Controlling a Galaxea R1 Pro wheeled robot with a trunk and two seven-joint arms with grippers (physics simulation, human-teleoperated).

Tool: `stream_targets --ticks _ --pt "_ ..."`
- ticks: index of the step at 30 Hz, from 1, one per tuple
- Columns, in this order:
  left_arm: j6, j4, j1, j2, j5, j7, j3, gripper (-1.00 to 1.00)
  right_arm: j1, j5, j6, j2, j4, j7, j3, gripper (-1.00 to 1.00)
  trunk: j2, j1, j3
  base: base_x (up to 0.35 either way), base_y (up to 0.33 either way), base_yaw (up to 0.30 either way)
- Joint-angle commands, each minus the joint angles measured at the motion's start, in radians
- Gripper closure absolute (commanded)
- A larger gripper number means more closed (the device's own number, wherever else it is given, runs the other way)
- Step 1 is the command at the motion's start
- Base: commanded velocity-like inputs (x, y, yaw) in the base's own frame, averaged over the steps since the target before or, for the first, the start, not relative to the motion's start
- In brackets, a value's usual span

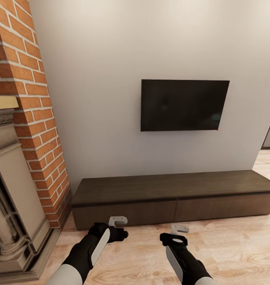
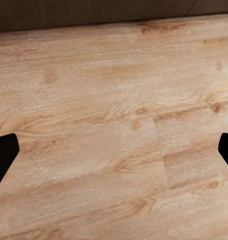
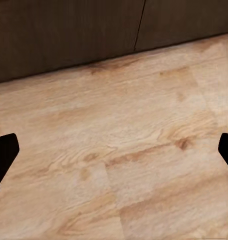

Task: Place each of the two pumpkins and all three candles from the living room inside a cabinet in the living room (use any cabinet), then make sure every cabinet is closed, and position the cauldron so it is next to a table in the living room.

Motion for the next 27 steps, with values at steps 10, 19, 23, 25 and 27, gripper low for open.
stream_targets --ticks 10,19,23,25,27 --pt "-0.003 0.010 -0.001 0.003 0.010 0.045 -0.003 -1.00 0.000 -0.066 0.050 -0.009 -0.012 0.090 0.005 -1.00 -0.001 0.000 -0.001 0.000 0.000 0.000" --pt "-0.006 0.003 -0.001 0.006 0.009 0.046 -0.002 -1.00 -0.002 -0.070 0.087 -0.010 -0.013 0.237 -0.004 -1.00 -0.029 0.015 -0.014 0.000 0.000 0.000" --pt "-0.007 0.001 -0.001 0.016 0.010 0.044 0.000 -1.00 -0.001 -0.073 0.085 -0.009 -0.014 0.257 -0.004 -1.00 -0.057 0.031 -0.026 0.000 0.000 0.000" --pt "-0.007 -0.001 -0.001 0.027 0.012 0.039 0.000 -1.00 -0.001 -0.075 0.081 -0.009 -0.015 0.276 -0.004 -1.00 -0.071 0.038 -0.032 0.000 0.000 0.000" --pt "-0.019 0.010 0.010 0.032 0.005 0.044 -0.002 -1.00 -0.013 -0.063 0.069 -0.004 -0.026 0.264 0.007 -1.00 -0.070 0.038 -0.032 0.000 0.000 0.000"
